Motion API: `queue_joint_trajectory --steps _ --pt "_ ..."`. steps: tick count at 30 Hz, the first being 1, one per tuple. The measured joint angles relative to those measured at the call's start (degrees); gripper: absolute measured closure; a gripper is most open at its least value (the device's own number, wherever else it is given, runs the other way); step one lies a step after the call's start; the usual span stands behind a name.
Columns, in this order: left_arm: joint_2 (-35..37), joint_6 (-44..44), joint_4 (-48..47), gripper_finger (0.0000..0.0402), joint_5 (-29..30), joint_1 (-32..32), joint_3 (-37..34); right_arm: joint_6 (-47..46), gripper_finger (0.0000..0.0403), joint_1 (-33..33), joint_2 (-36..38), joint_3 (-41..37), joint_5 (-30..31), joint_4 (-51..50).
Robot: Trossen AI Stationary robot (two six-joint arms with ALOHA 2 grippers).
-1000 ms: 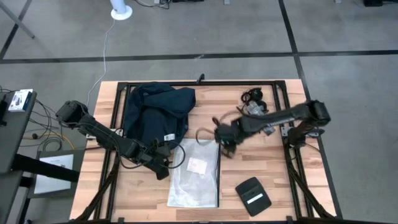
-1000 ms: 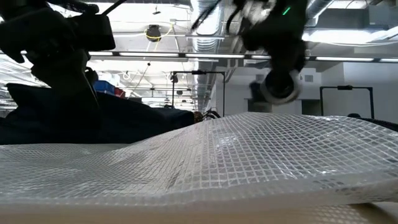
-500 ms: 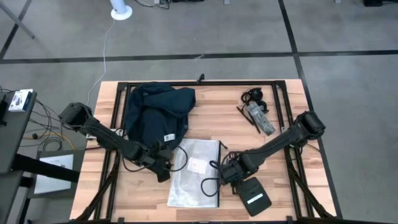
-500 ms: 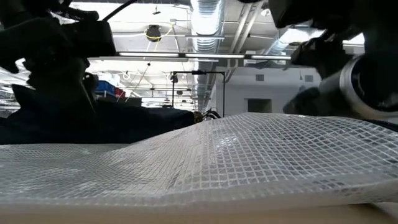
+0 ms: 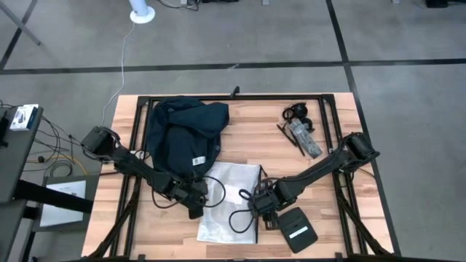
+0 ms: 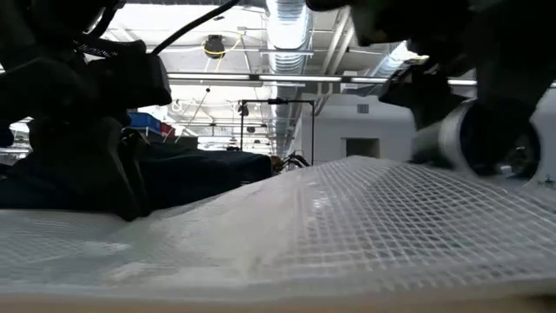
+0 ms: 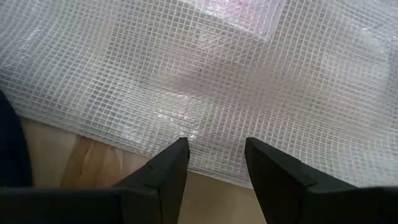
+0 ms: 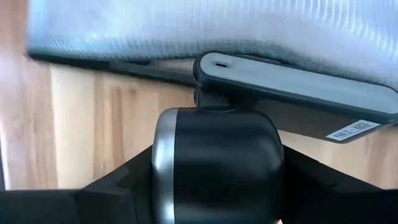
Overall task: Unpack backpack
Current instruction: Put the black mini fan into the white zip lock bag
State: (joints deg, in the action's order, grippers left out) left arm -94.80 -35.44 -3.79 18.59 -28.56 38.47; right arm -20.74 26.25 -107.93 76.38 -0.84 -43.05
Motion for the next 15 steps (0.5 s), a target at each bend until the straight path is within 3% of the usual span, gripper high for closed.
queue_joint_trajectory --steps 5,10,15 --pt "-0.62 0.43 2.12 0.0250 0.72 0.00 -0.12 0.07 0.0176 -1.00 -0.82 0.04 0.62 2.47" --pt "-0.66 0.37 2.40 0.0250 0.77 0.00 -0.17 -0.28 0.0174 -0.81 -2.66 -0.15 0.95 -1.40" --pt "-0.77 0.87 4.05 0.0250 1.41 0.11 -0.28 1.74 0.0185 -1.51 -4.50 -0.13 0.95 6.03"
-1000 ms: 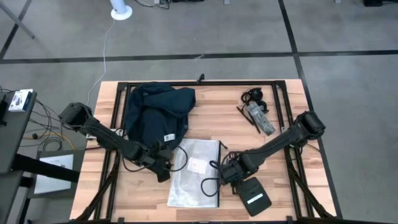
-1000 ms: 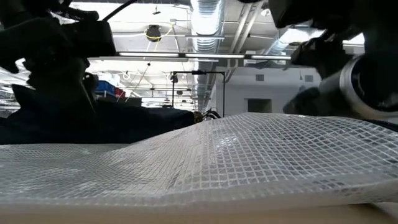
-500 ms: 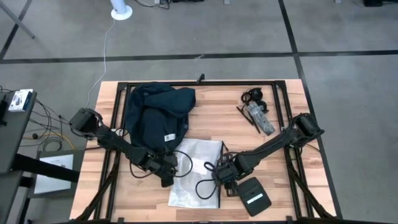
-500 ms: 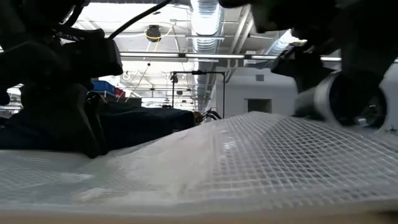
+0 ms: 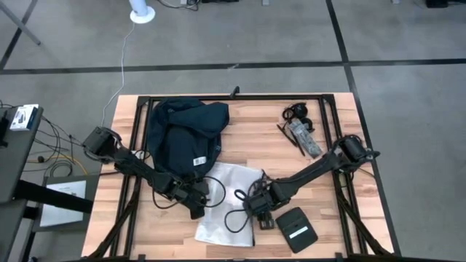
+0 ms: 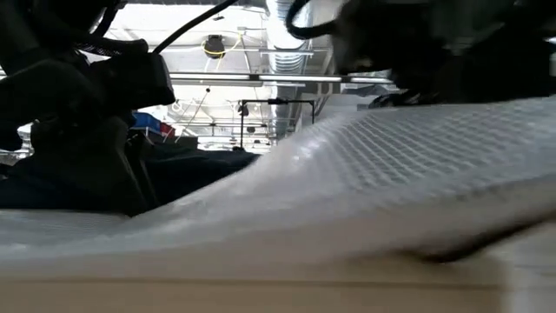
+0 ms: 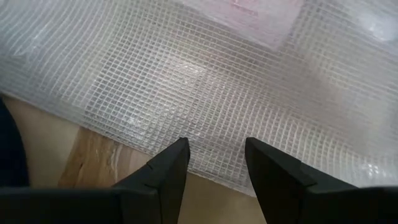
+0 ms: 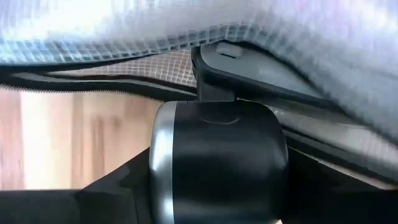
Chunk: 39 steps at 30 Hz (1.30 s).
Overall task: Unpack backpack
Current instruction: Put the black mini fan into the white zip lock bag, then put the right black ballpen into the white zip lock bag
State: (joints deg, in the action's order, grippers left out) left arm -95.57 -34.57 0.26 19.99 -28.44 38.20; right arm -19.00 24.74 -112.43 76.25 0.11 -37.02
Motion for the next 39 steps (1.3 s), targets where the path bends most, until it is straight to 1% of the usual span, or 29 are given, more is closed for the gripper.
queue_joint_trajectory --steps 4,7,9,12,14,17,21,23,27,30,33,35,39 --pt "-0.11 0.92 1.93 0.0250 0.35 0.17 -0.04 0.48 0.0178 -2.06 -0.19 0.52 0.04 7.26" --pt "-0.13 0.94 1.97 0.0250 0.51 0.32 -0.07 1.22 0.0168 -3.51 -0.17 3.21 0.16 8.66" --pt "-0.13 0.87 1.58 0.0250 0.64 0.35 -0.06 1.87 0.0172 -4.12 -0.17 5.42 0.16 6.41" --pt "-0.11 0.42 0.69 0.0250 0.93 0.37 0.02 2.84 0.0184 -4.38 -0.17 9.75 0.18 -1.48" --pt "-0.09 0.40 0.60 0.0250 1.06 0.37 0.02 3.11 0.0185 -4.36 -0.12 11.71 0.51 -2.90" --pt "-0.09 0.40 0.69 0.0250 1.11 0.37 0.01 4.79 0.0182 -4.25 -0.12 12.09 4.75 0.70" --pt "-0.09 0.32 0.73 0.0250 1.33 0.35 0.00 6.25 0.0163 -5.05 -0.13 9.90 12.57 12.25" --pt "-0.09 0.27 0.78 0.0250 1.35 0.35 0.00 7.32 0.0161 -6.15 -0.14 8.89 13.64 14.91" --pt "-0.09 0.23 0.75 0.0250 1.42 0.35 0.00 4.52 0.0156 -8.49 -0.15 8.56 13.37 16.32" --pt "-0.09 0.16 0.75 0.0250 1.50 0.37 -0.02 1.76 0.0144 -10.08 -0.13 8.57 9.43 15.40" --pt "-0.09 0.12 0.74 0.0250 1.53 0.37 -0.02 -0.34 0.0117 -11.15 -0.11 8.58 5.17 13.37" --pt "-0.09 0.26 0.73 0.0250 1.53 0.37 -0.02 -1.33 0.0092 -11.55 -0.08 8.61 3.36 11.90" --pt "-0.09 1.27 0.72 0.0250 1.53 0.52 -0.02 -2.02 0.0045 -11.73 0.60 8.61 2.59 8.10"
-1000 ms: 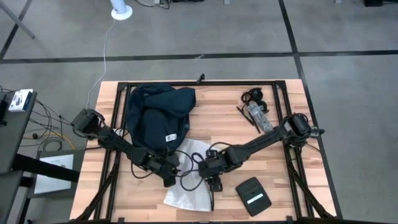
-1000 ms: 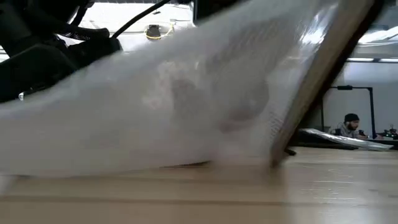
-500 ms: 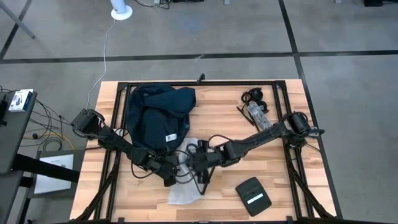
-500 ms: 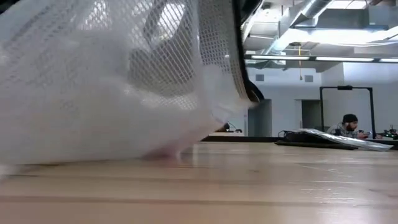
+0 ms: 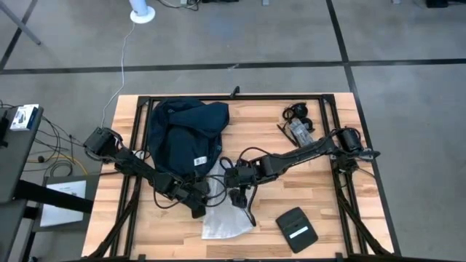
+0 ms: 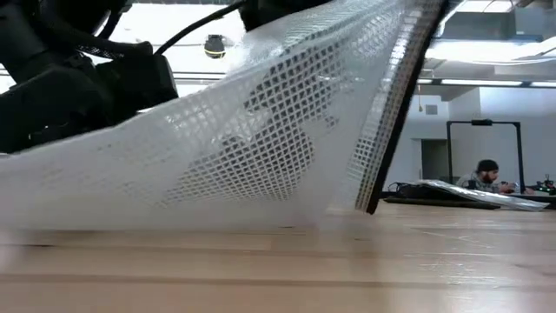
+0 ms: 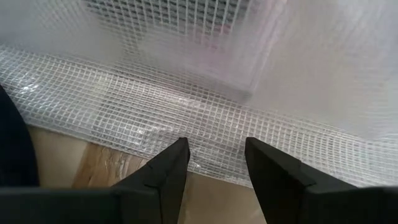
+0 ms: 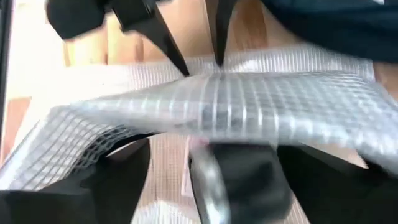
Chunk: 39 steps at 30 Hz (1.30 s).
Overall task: Unpack backpack
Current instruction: Put the right black ballpen into the white zip lock bag
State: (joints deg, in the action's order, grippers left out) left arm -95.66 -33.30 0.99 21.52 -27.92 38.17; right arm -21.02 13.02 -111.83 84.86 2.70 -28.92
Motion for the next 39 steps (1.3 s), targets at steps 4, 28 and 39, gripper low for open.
queue_joint_trajectory --steps 4,28,39 --pt "0.00 0.26 -0.12 0.0250 0.00 0.48 0.00 -2.86 0.0021 0.51 3.33 0.00 -0.03 -7.41" --pt "0.04 -0.63 -0.19 0.0250 -0.44 0.64 0.00 -24.26 0.0028 -14.28 28.48 -17.05 6.97 -48.04" --pt "0.04 0.22 -0.12 0.0250 -0.57 0.61 0.00 -21.62 0.0031 -32.35 28.23 -34.39 1.57 -22.54"
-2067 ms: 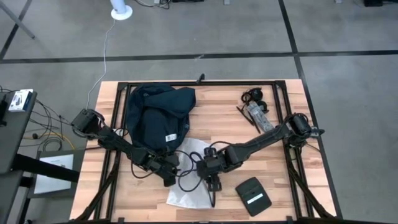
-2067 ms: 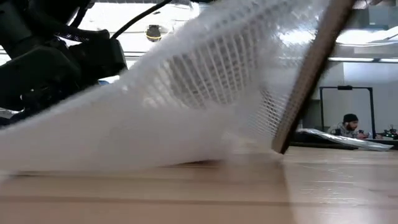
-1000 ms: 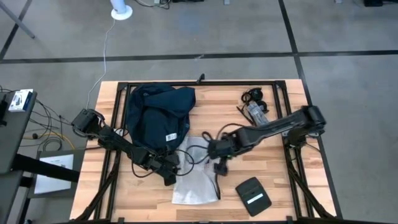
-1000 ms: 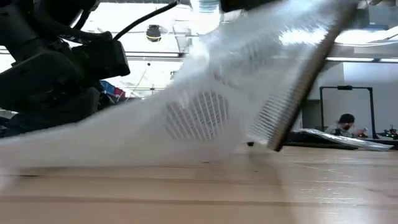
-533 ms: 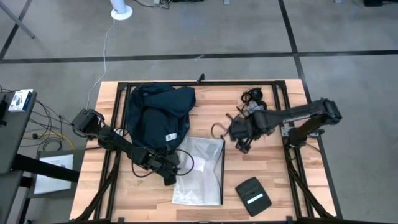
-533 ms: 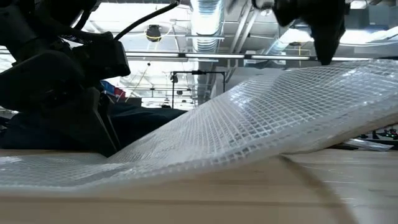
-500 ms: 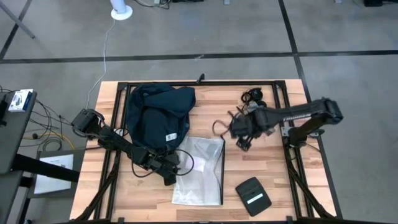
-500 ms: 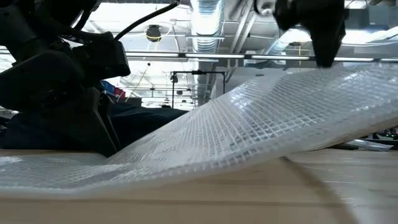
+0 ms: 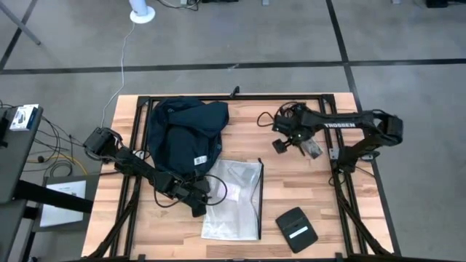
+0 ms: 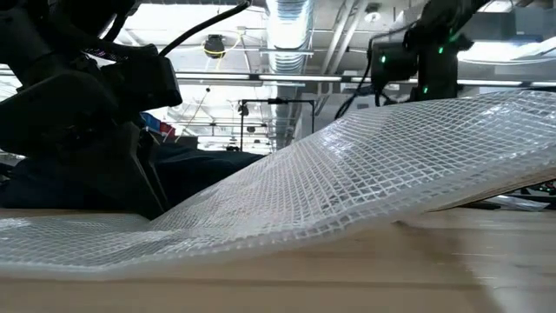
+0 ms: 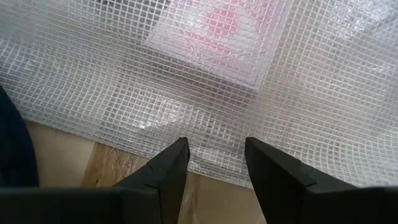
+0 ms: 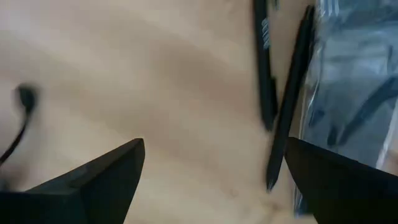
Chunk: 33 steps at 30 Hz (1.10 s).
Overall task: Unpack backpack
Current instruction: Put the right black ballpen into the white zip lock bag
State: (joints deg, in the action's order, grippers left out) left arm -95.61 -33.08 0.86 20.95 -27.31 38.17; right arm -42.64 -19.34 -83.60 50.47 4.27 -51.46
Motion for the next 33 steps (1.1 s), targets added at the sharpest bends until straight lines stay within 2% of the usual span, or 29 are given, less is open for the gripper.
queue_joint_trajectory --steps 10,18,24,28,33 --pt "0.00 -1.07 0.00 0.0250 -0.09 -0.17 0.00 3.75 0.0059 -8.76 -4.21 -3.10 -0.21 4.33" --pt "0.00 -0.54 -0.02 0.0250 -0.11 -0.20 0.00 5.61 0.0074 -11.30 -5.98 -3.16 0.07 7.15" --pt "0.00 -0.72 -0.04 0.0250 -0.13 -0.20 0.02 7.33 0.0090 -12.89 -11.20 -2.71 -0.35 7.72" --pt "0.00 -0.87 -0.04 0.0250 -0.13 -0.20 0.00 7.31 0.0138 -12.18 -12.05 -2.68 -0.46 8.29" --pt "0.00 -0.85 -0.02 0.0250 -0.13 -0.20 0.00 6.82 0.0246 -11.61 -10.52 -3.01 -0.54 9.19"
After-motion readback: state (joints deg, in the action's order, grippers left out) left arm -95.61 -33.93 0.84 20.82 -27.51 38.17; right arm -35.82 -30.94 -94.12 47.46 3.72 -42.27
